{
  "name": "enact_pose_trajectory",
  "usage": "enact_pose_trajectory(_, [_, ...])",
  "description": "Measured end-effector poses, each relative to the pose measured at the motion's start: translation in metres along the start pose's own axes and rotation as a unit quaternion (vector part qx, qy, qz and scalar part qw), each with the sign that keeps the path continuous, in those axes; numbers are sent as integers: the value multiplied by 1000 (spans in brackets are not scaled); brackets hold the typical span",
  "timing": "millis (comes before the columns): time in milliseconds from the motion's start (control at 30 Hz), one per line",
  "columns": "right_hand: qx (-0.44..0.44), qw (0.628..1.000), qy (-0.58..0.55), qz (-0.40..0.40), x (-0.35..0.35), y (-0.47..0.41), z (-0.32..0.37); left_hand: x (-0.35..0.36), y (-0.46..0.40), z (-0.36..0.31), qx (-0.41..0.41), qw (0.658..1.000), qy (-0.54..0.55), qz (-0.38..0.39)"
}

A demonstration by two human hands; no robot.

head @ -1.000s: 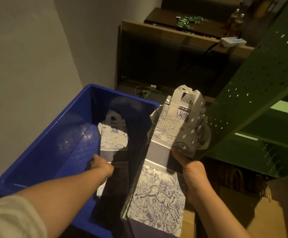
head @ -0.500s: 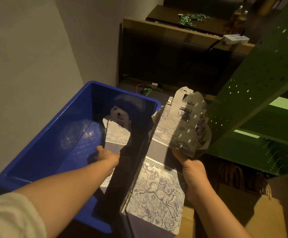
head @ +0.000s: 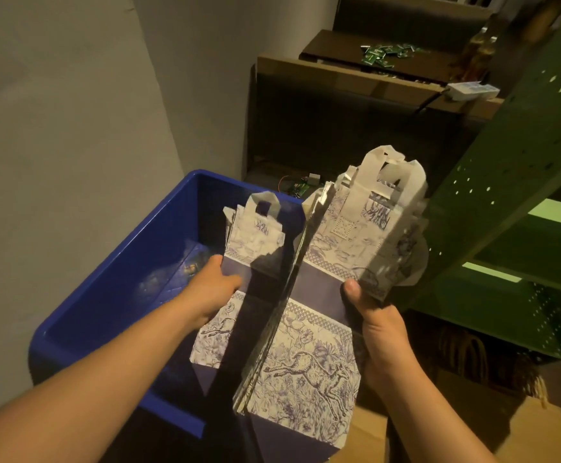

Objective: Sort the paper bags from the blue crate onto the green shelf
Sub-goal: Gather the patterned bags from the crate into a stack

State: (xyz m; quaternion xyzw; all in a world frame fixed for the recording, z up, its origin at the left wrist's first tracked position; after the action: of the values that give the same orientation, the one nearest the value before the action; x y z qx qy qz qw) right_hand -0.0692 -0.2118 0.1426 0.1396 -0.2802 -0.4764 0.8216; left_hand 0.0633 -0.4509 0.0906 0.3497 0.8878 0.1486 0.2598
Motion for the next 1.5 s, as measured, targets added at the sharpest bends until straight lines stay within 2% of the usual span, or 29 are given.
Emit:
enact_pose_trajectory(200, [2,997,-15,70,27,16,25,-42,62,-58,79,996,26,17])
enact_pose_trajectory(400, [-66,991,39,109,50,30,61,-39,98,-94,115,986,120,28])
enact_pose_trajectory(500, [-103,987,75,99,53,39,74,-18,113,-103,118,978,160,62])
enact_pose_trajectory(600, [-127,985,82,82,49,45,78,1,118,-100,99,958,256,79])
enact_pose_trajectory(700, [-134,984,97,68,38,52,74,26,130,-97,82,942,306,108])
enact_pose_trajectory(800, [-132,982,129,50,21,59,70,54,144,-92,89,937,300,157])
enact_pose_trajectory(900, [-129,978,158,34,-1,64,73,79,148,-83,89,952,224,190])
enact_pose_trajectory(1000, [-125,974,187,18,-26,66,78,99,152,-87,84,965,182,168])
enact_pose_trajectory(1100, [-132,966,223,21,-41,68,84,123,160,-90,50,958,254,120])
enact_pose_trajectory(1200, [-136,956,257,32,-56,74,94,144,171,-94,59,948,299,94])
enact_pose_trajectory(1333, [-132,928,340,74,-80,86,101,176,196,-90,60,919,378,93])
enact_pose_trajectory(1433, [-180,878,436,81,-100,98,112,201,212,-75,28,923,375,80])
enact_pose_trajectory(1500, [-199,841,497,76,-119,106,121,220,217,-62,-16,939,331,93])
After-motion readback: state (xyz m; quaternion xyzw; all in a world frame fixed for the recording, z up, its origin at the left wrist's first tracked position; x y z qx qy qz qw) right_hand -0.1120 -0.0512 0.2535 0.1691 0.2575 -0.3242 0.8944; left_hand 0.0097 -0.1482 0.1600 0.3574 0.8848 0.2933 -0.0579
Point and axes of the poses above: each hand's wrist, its own y-axis away from the middle knuckle, its own x-axis out of the palm, z = x × y, the point moved 6 cm from there along -y, towards the middle knuckle, and after that the axes turned 2 degrees about x, right-handed, at the moved point
